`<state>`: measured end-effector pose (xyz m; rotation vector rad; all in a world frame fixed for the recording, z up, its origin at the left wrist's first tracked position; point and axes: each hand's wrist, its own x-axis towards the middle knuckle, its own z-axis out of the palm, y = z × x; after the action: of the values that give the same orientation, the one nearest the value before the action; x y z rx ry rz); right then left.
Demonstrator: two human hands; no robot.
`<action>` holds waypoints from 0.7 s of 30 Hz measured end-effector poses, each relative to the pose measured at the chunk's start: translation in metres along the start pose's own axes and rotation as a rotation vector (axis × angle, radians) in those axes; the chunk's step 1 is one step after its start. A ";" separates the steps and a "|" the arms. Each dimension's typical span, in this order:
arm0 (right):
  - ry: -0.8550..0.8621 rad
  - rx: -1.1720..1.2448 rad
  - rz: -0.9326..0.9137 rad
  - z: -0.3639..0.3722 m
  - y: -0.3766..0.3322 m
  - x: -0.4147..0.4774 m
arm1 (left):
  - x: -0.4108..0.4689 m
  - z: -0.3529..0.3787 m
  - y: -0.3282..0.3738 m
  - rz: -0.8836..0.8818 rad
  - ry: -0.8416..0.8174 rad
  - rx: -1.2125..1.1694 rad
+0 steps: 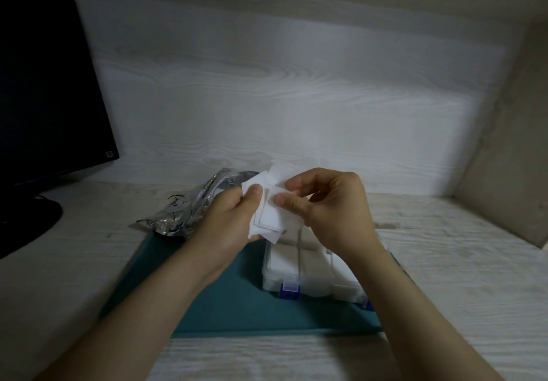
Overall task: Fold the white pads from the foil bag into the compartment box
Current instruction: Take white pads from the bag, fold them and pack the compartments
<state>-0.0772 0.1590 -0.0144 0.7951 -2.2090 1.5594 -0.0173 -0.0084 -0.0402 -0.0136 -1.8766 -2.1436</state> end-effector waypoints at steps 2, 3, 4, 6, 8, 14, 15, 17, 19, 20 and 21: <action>0.016 0.000 0.000 0.000 0.001 0.000 | 0.000 0.003 0.001 -0.046 -0.007 -0.072; 0.021 -0.005 -0.009 0.000 0.001 -0.001 | -0.001 0.004 0.001 -0.057 -0.016 -0.091; 0.025 -0.010 -0.024 0.000 0.000 -0.001 | -0.001 0.005 0.001 -0.064 -0.026 -0.100; 0.021 -0.009 -0.069 0.002 0.000 -0.003 | -0.002 0.004 0.002 -0.071 -0.034 -0.100; 0.026 -0.037 -0.131 0.006 0.001 -0.005 | -0.003 0.004 0.003 -0.067 -0.038 -0.086; 0.095 -0.452 -0.429 0.017 0.009 -0.007 | -0.003 0.001 0.003 -0.025 0.022 0.037; 0.063 -0.508 -0.471 0.018 0.009 -0.009 | -0.003 0.000 0.002 -0.013 0.040 0.054; 0.000 -0.629 -0.504 0.017 0.009 -0.010 | -0.002 0.000 0.002 0.006 0.074 0.077; -0.031 -0.686 -0.490 0.017 0.010 -0.009 | -0.002 0.000 0.003 0.004 0.097 0.068; -0.041 -0.688 -0.484 0.016 0.010 -0.009 | -0.002 0.001 0.004 -0.003 0.099 0.052; -0.047 -0.680 -0.482 0.016 0.010 -0.008 | -0.002 0.001 0.004 -0.014 0.099 0.034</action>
<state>-0.0759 0.1488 -0.0325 1.0239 -2.1404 0.5177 -0.0148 -0.0074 -0.0360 0.1111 -1.8615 -2.0818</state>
